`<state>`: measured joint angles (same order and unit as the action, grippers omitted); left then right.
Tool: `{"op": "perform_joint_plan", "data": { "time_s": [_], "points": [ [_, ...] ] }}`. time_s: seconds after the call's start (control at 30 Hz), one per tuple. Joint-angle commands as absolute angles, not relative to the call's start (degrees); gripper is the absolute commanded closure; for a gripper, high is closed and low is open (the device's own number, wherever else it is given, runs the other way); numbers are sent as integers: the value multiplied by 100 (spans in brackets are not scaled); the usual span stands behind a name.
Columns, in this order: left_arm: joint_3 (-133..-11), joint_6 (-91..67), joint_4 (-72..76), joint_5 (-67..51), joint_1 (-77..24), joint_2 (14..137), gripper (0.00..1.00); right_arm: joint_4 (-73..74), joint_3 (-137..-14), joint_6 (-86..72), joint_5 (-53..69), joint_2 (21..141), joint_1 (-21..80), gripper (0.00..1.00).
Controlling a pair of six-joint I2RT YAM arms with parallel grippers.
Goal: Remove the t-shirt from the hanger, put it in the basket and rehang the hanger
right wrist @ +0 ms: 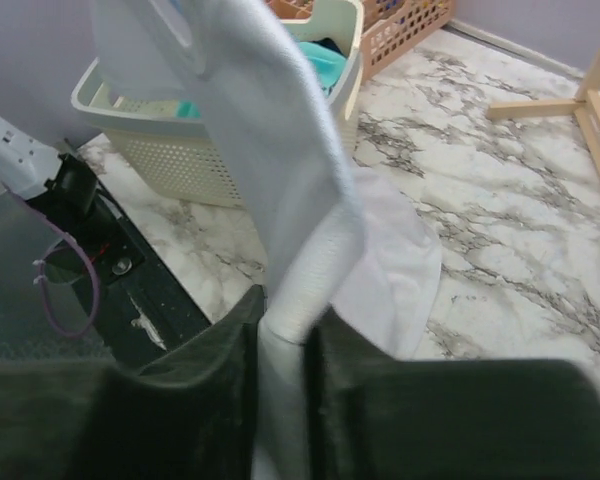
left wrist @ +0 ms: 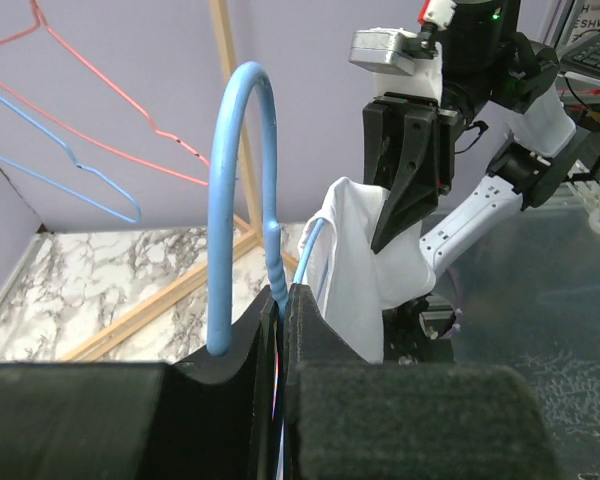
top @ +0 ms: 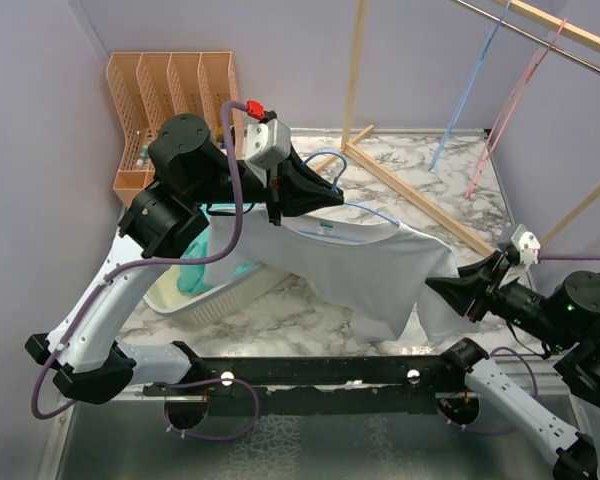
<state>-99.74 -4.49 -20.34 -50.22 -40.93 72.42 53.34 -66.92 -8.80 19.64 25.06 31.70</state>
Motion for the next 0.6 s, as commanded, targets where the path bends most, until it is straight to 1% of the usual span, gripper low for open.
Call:
{"op": "perform_joint_plan", "data": {
  "time_s": [0.0, 0.03, 0.17, 0.3, 0.37, 0.43, 0.57],
  "points": [
    [-10155, -294, -1967, -4541, -4043, 7026, 100, 5528, -6819, -985, 1180, 2395, 3190, 95],
    [-10172, -276, -1989, -4500, -4037, 7012, 100, 5555, -6823, -1021, 998, 2402, 3190, 99],
    [-10132, -278, -1957, -4206, -4039, 6898, 100, 5638, -6852, -1358, -157, 2398, 3190, 99],
    [-10062, -285, -1862, -3940, -4043, 6723, 100, 6190, -6939, -2114, -2310, 2581, 3190, 99],
    [-10059, -281, -1844, -3842, -4041, 6633, 100, 6454, -7001, -2501, -3006, 2676, 3199, 99],
    [-10063, -254, -1875, -3720, -4038, 6552, 100, 6654, -7085, -2804, -3365, 2761, 3199, 99],
    [-10053, -186, -1974, -3460, -4041, 6325, 100, 6856, -7134, -3017, -3562, 2902, 3199, 99]
  ]
}}
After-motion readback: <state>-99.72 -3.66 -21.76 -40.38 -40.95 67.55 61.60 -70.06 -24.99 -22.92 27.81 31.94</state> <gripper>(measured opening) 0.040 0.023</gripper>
